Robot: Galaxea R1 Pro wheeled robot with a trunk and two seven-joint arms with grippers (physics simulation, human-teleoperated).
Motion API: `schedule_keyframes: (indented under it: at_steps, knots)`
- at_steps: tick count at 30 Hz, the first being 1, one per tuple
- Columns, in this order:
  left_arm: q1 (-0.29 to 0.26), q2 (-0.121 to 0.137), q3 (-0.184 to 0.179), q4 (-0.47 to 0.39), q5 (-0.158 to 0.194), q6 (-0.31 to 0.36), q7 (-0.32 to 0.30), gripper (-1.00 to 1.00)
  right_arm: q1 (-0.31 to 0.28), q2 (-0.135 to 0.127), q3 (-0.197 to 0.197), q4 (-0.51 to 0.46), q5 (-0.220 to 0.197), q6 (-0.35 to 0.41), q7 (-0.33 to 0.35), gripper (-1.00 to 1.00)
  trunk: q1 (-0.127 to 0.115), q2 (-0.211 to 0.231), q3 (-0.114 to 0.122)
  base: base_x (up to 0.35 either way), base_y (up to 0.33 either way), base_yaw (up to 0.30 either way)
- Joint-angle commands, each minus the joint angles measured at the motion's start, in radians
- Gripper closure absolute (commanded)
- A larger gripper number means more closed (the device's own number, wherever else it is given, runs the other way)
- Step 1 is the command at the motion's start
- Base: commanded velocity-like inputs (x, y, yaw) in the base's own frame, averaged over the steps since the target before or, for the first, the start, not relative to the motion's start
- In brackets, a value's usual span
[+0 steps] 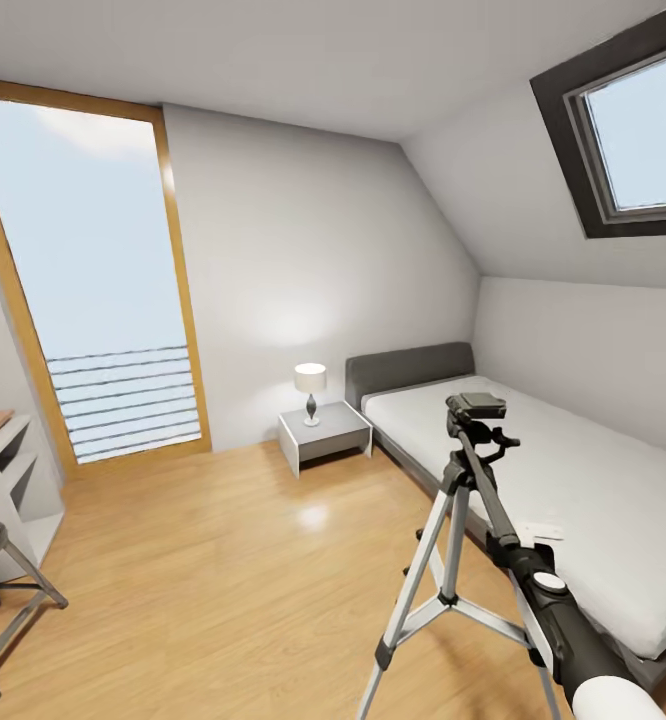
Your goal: Attach the digital camera to the camera tripod in the bedroom.
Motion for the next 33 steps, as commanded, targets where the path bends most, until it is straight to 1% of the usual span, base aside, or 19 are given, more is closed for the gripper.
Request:
schedule_keyframes:
  at_steps: [1,22,23,33]
  knots:
    - [0.0,0.001,-0.009,-0.003,0.004,0.006,0.006,1.0,0.0,0.0,-0.001,-0.001,0.01,0.004,-0.002,1.0,0.0,-0.001,0.0,0.0,0.0,0.0]
    - [0.0,0.001,-0.009,-0.003,0.004,0.006,0.005,1.0,0.0,0.003,0.0,0.017,0.008,-0.023,-0.001,1.0,0.0,-0.001,0.0,0.0,0.0,0.0]
    - [0.0,0.001,-0.009,-0.003,0.004,0.006,0.005,1.0,0.0,0.003,0.0,0.019,0.008,-0.025,-0.001,-1.0,0.0,-0.001,0.0,0.0,0.0,0.0]
    - [0.0,0.001,-0.009,-0.002,0.004,0.006,0.005,1.0,0.0,0.005,0.0,0.025,0.015,-0.031,0.001,-1.0,0.0,-0.001,0.0,0.0,0.0,0.0]
